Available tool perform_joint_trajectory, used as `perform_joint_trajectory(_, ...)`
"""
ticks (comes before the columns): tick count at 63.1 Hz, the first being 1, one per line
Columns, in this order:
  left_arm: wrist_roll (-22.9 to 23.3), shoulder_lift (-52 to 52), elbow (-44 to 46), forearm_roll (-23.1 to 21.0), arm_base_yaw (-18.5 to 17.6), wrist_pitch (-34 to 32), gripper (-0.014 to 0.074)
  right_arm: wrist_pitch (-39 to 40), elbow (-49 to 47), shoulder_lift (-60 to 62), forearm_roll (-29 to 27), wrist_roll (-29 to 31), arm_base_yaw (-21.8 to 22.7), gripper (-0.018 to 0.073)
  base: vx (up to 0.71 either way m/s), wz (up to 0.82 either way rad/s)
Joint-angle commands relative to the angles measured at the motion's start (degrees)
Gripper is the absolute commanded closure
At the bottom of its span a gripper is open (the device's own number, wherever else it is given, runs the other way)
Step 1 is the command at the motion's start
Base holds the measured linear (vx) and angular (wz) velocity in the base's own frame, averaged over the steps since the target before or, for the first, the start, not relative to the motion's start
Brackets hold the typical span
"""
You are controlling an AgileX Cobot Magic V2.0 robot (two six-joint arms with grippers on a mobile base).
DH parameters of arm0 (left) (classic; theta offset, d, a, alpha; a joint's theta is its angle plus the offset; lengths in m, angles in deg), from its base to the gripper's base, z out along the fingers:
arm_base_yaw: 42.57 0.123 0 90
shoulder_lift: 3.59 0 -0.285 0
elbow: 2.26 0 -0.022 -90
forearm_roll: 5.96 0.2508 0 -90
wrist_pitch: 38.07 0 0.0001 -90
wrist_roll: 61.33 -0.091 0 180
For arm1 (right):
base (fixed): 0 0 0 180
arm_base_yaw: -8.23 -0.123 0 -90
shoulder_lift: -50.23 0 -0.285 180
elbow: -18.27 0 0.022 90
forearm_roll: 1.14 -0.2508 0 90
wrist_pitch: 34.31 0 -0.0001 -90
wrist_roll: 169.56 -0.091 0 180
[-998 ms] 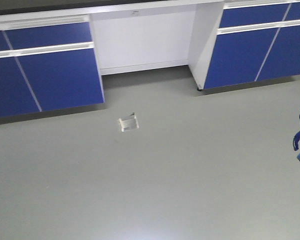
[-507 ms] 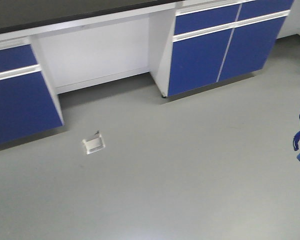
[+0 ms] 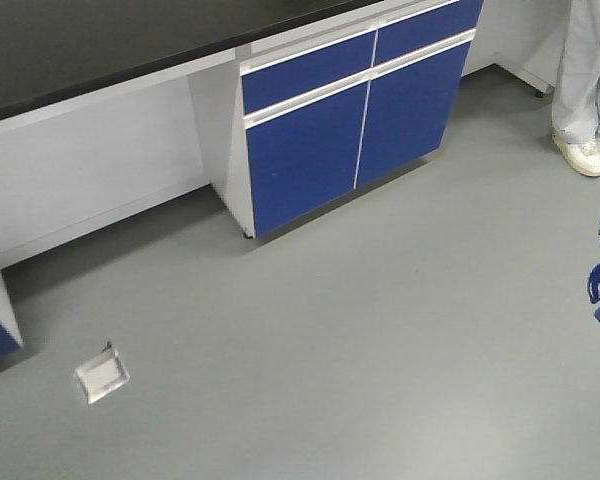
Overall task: Wipe right workspace with blue cloth
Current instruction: 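Hold the cloth in the right gripper while the base drives to another counter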
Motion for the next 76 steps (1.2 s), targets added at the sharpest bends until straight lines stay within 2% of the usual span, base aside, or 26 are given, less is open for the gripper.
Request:
perform_joint_trajectory(1, 0.5, 0.9, -1.7, 0.1, -0.3, -4.5, 0.0602, 5.1, -1.7, -0.8, 0.0, 0.4, 0.1, 0.0559, 0.38, -0.19)
perform_joint_trajectory(18, 0.5, 0.9, -1.7, 0.1, -0.3, -4.5, 0.0602, 5.1, -1.7, -0.8, 0.0, 0.4, 0.1, 0.0559, 0.41, 0.09)
perform_joint_trajectory(76, 0.5, 0.9, -1.7, 0.1, -0.3, -4.5, 0.0602, 5.1, -1.7, -0.8, 0.0, 0.4, 0.1, 0.0559, 0.4, 0.39)
